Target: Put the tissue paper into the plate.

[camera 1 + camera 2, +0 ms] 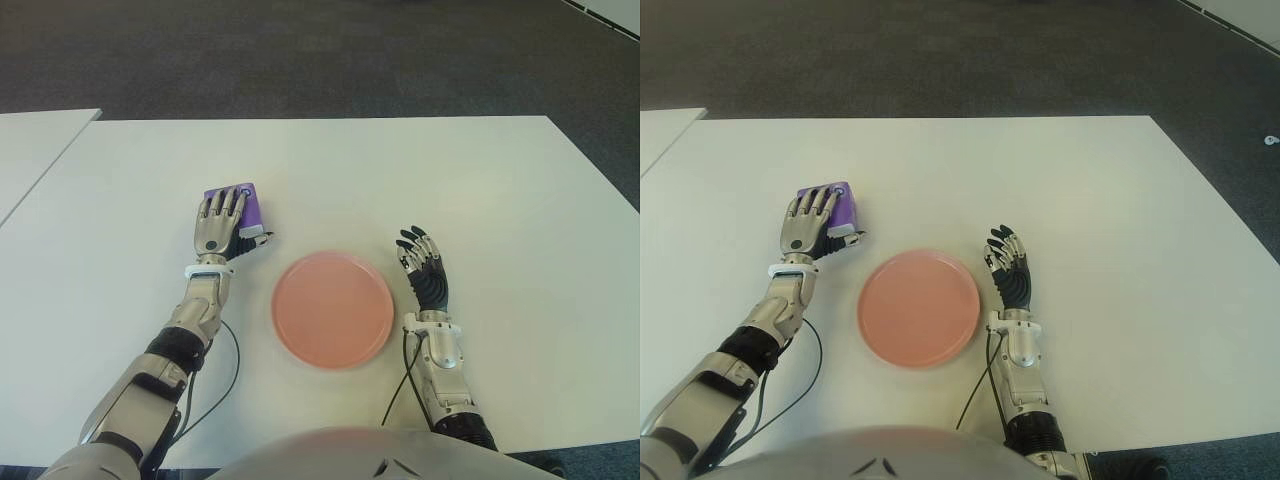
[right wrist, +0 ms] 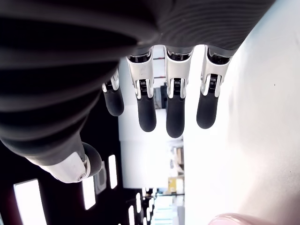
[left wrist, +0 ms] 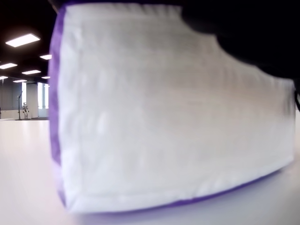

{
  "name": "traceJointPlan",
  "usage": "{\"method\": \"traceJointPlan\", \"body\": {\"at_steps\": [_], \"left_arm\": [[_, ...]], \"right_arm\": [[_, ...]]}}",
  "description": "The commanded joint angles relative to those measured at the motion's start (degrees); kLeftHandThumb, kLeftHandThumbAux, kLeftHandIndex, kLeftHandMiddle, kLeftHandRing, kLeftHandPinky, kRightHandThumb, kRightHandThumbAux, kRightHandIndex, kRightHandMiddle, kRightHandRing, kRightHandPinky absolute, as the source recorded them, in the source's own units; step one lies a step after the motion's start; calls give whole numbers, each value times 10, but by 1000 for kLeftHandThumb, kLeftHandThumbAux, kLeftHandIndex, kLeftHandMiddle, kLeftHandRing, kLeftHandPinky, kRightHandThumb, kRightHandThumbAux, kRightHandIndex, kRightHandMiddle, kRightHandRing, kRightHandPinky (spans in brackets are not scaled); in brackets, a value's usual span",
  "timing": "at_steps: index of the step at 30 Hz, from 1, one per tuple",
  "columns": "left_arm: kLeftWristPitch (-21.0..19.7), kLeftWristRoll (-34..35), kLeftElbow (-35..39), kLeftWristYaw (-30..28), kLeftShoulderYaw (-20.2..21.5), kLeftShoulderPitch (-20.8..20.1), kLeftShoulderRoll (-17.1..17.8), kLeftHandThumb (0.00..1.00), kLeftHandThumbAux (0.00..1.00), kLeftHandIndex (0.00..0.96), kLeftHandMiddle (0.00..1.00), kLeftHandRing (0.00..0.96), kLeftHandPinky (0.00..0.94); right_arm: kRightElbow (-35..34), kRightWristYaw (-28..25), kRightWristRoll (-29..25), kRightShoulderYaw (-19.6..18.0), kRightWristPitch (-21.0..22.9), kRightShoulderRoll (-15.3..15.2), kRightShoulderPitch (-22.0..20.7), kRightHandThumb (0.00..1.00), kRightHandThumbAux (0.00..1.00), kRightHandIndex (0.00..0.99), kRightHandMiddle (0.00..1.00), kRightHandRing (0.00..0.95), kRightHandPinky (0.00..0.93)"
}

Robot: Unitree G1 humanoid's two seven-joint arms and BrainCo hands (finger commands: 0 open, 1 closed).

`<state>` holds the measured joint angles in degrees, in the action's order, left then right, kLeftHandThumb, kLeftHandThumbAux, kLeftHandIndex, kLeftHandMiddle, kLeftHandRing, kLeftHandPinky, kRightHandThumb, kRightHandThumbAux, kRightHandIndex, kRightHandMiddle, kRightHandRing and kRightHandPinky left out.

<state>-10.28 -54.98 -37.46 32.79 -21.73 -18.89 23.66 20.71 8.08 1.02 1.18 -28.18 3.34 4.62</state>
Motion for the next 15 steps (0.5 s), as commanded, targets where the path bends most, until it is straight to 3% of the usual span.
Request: {"method": "traceJointPlan", "body": {"at_steps": [1, 15], "left_arm": [[5, 7, -29, 15, -12, -12, -9, 270, 225, 0, 0, 0, 0], [8, 18, -57, 35, -24, -28, -11, 260, 249, 0, 0, 0, 0]], "right_arm": [[34, -2, -9, -7, 25, 13, 44, 388, 612, 155, 245, 260, 289], [23, -8, -21, -6, 32, 16, 53, 387, 615, 155, 243, 255, 277]]}}
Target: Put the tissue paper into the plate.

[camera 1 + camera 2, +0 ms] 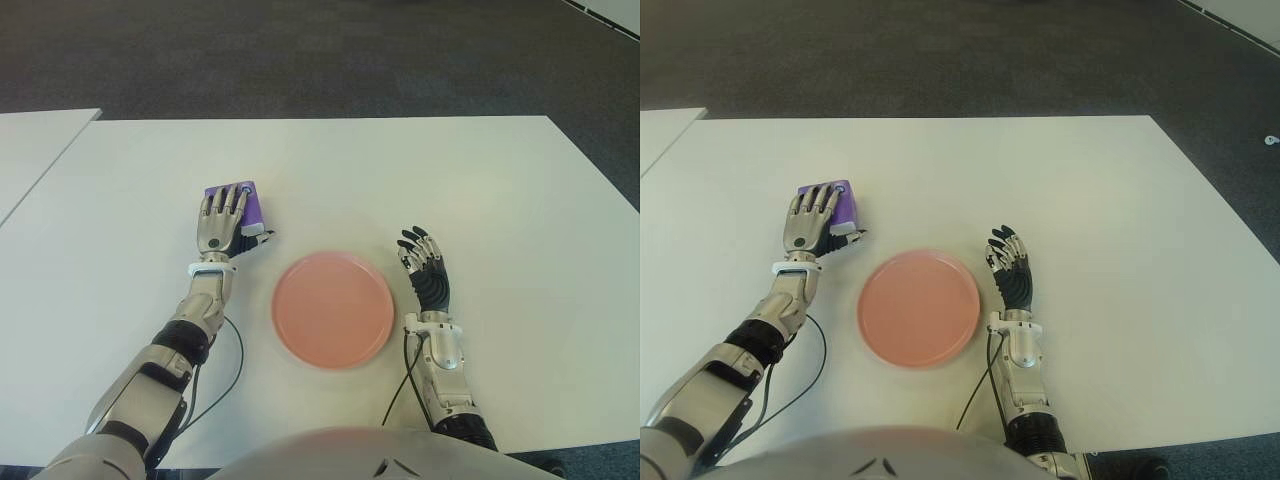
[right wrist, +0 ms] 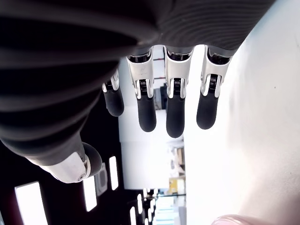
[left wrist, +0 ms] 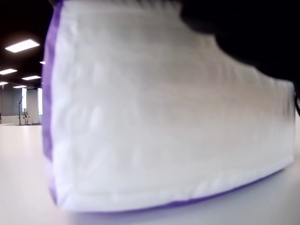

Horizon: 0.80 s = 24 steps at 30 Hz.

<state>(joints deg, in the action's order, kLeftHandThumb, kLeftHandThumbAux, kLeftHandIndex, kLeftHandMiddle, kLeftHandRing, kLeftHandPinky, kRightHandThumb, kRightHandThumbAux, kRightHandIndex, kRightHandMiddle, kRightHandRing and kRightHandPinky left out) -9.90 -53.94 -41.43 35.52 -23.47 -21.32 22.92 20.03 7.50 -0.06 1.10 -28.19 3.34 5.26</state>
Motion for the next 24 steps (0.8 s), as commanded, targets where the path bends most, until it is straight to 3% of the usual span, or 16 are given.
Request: {"method": "traceJointPlan", "body": {"at_steps": [1, 11, 19, 24], "left_arm": [[5, 8, -19, 8, -7, -5, -4, 259, 247, 0, 0, 0, 0], [3, 15, -56, 10, -14, -36, -16, 224, 235, 0, 0, 0, 0], [13, 30, -128, 16, -21, -77, -32, 223, 264, 16, 14, 0, 9], [21, 43, -205, 48, -28, -111, -52, 348, 331, 131, 129, 94, 132]], "right_arm": [[29, -3, -11, -6, 33, 16, 46, 387, 616, 155, 243, 256, 278], [27, -6, -13, -4, 29, 17, 51, 382, 622, 152, 246, 255, 271], [27, -7, -12, -2, 20, 18, 55, 366, 617, 151, 243, 249, 255], [17, -12, -20, -3, 15, 20, 63, 355, 614, 150, 243, 246, 261]]}}
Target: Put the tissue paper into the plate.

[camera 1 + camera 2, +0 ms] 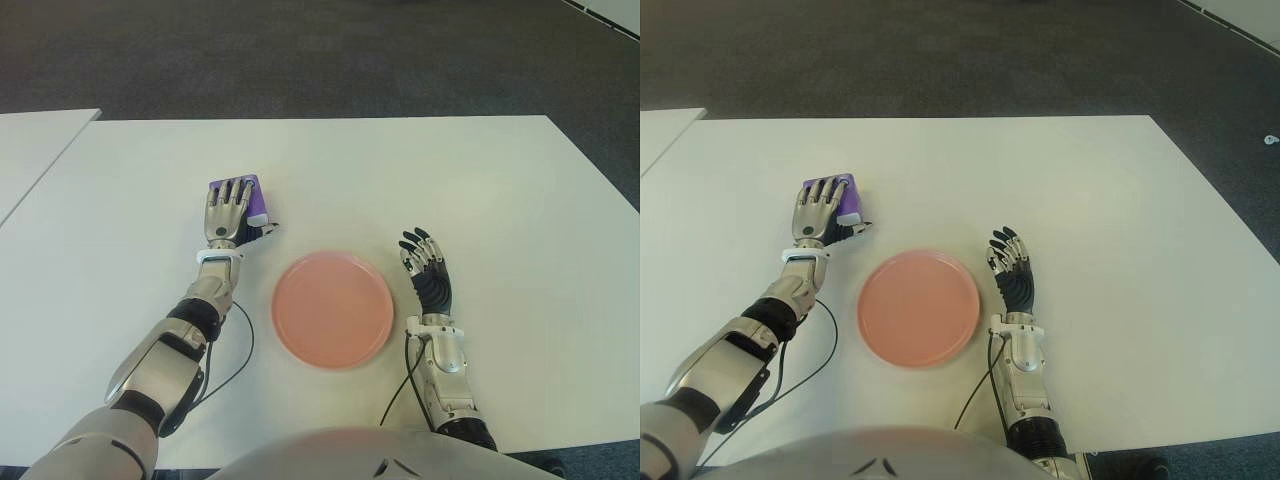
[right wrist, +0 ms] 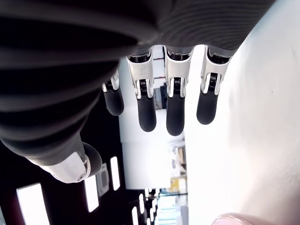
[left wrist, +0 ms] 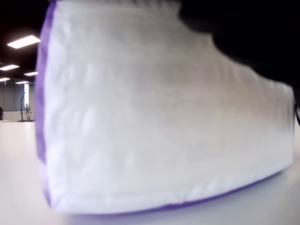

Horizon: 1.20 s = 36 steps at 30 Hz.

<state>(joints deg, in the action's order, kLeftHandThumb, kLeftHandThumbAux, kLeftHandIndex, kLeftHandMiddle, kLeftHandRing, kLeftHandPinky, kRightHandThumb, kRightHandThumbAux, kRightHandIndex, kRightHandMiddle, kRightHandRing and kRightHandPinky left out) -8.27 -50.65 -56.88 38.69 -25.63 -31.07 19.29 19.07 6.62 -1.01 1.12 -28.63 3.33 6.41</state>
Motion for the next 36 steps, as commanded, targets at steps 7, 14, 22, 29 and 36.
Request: {"method": "traceJointPlan", "body": {"at_steps": [7, 14, 22, 29, 36], "left_arm": [[19, 21, -111, 44, -14, -36, -29, 449, 350, 264, 261, 224, 256], [33, 31, -134, 52, -14, -44, -34, 529, 376, 387, 573, 554, 570], [30, 34, -148, 22, -26, -50, -41, 707, 640, 439, 717, 705, 729], [23, 61, -136, 5, -14, -45, -58, 746, 686, 445, 773, 766, 778], [35, 82, -126, 18, -2, -41, -62, 753, 694, 444, 832, 826, 800]], "right_arm": [[20, -9, -19, -4, 17, 18, 56, 356, 611, 148, 242, 247, 261], [12, -9, -17, -4, 11, 16, 62, 350, 611, 140, 236, 246, 264], [3, -7, -15, -5, 15, 15, 66, 359, 624, 137, 240, 250, 273], [-3, -8, -20, -8, 11, 14, 67, 362, 630, 143, 249, 256, 275], [-11, -5, -23, -14, 14, 14, 68, 333, 640, 160, 279, 255, 225]]}}
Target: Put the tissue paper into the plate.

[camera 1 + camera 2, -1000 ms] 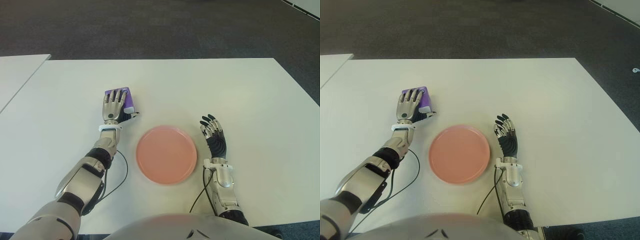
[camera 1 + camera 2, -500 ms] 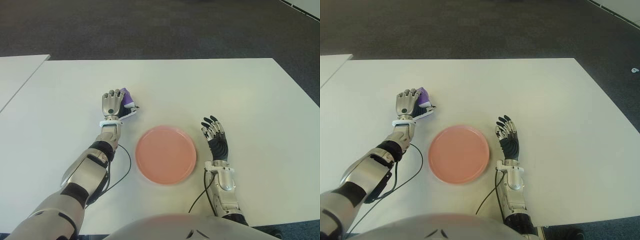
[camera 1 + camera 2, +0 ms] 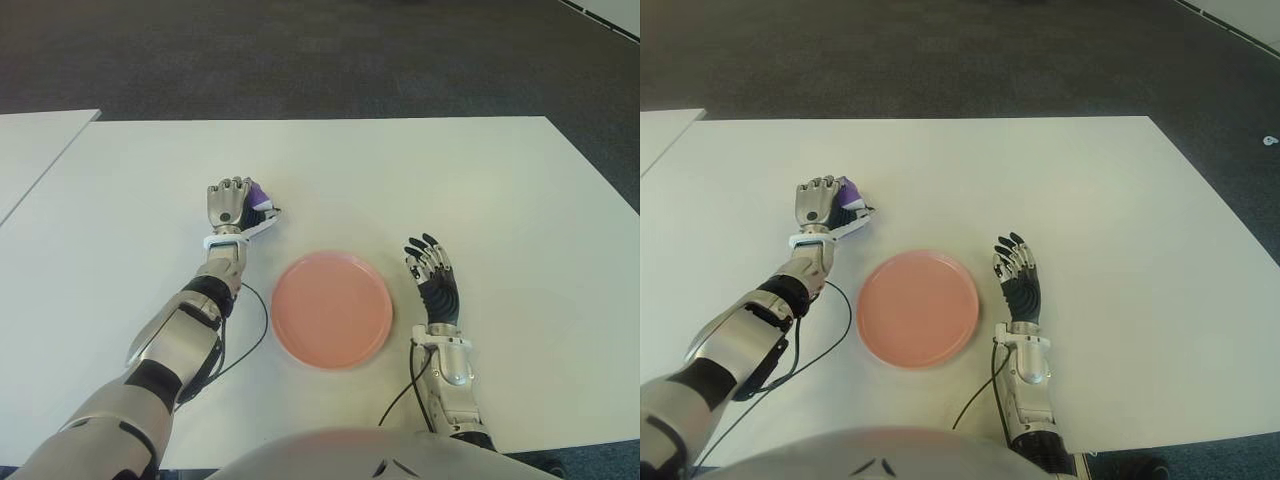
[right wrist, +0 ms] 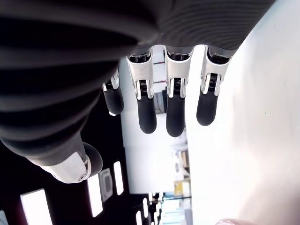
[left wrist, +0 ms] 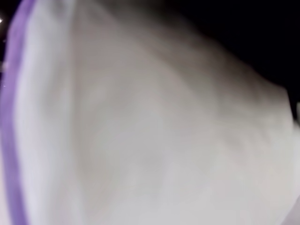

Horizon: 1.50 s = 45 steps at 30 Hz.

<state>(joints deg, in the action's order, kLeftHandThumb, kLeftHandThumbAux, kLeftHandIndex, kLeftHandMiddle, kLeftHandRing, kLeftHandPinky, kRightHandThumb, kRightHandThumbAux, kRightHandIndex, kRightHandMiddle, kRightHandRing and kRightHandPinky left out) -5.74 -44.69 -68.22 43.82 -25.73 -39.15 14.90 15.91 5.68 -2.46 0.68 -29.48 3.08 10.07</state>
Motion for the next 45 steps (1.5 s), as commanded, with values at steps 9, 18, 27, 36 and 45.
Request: {"method": "traceJointPlan", "body": {"at_steps": [9, 18, 27, 36, 45], "left_arm": [[31, 18, 9, -2, -5, 51, -11, 753, 695, 444, 869, 859, 843], [59, 15, 12, 28, -5, 54, -6, 753, 695, 444, 887, 877, 851], [69, 14, 18, 33, -6, 50, -3, 754, 694, 444, 899, 885, 847], [56, 12, 69, 30, -4, 56, 7, 753, 694, 444, 894, 881, 842], [26, -1, 202, 3, 7, 76, 39, 753, 695, 443, 900, 890, 863]], "right_arm": [[25, 21, -13, -22, 18, 23, 24, 318, 670, 190, 335, 303, 298], [39, 37, -22, -31, 14, 29, 8, 309, 719, 228, 381, 354, 322], [45, 42, -37, -35, 23, 32, -3, 309, 727, 255, 409, 380, 319], [50, 41, -40, -37, 26, 31, -9, 311, 735, 266, 426, 390, 302], [64, 43, -36, -38, 20, 31, -15, 315, 751, 273, 432, 394, 304]]}}
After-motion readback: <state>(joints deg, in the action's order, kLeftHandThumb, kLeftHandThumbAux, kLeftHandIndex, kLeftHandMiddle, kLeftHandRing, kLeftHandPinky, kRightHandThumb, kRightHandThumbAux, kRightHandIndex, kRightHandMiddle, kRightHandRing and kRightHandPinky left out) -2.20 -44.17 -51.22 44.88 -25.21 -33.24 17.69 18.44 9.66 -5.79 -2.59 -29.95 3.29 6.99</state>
